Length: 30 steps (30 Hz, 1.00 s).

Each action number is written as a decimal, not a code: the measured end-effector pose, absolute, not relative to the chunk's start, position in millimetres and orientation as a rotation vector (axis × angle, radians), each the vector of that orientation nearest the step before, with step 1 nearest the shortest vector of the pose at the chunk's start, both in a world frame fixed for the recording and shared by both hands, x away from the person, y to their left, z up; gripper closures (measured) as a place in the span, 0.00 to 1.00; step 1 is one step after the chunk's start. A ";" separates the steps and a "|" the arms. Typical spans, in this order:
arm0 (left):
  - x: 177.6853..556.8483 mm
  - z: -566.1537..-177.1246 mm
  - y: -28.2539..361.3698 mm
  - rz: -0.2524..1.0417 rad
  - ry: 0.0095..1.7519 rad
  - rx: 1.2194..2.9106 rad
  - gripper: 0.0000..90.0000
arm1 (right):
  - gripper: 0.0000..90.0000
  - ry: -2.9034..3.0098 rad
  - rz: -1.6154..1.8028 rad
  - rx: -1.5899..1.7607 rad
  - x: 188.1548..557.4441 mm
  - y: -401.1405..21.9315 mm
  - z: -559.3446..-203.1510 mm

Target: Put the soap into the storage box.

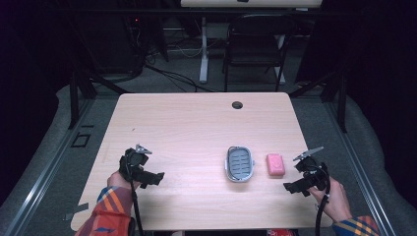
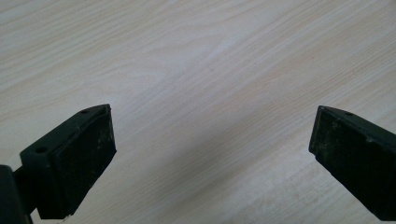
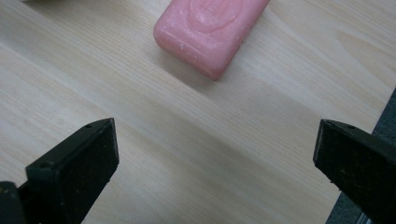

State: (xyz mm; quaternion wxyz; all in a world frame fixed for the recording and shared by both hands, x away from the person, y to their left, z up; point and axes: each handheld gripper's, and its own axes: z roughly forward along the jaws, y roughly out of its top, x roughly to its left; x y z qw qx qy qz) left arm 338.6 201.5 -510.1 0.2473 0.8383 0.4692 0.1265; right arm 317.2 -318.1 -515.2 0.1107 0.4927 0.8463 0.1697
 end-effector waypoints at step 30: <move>339.9 -511.2 198.6 0.341 1.264 2.303 0.00 | 0.00 2.443 0.518 1.545 348.2 -316.4 -513.4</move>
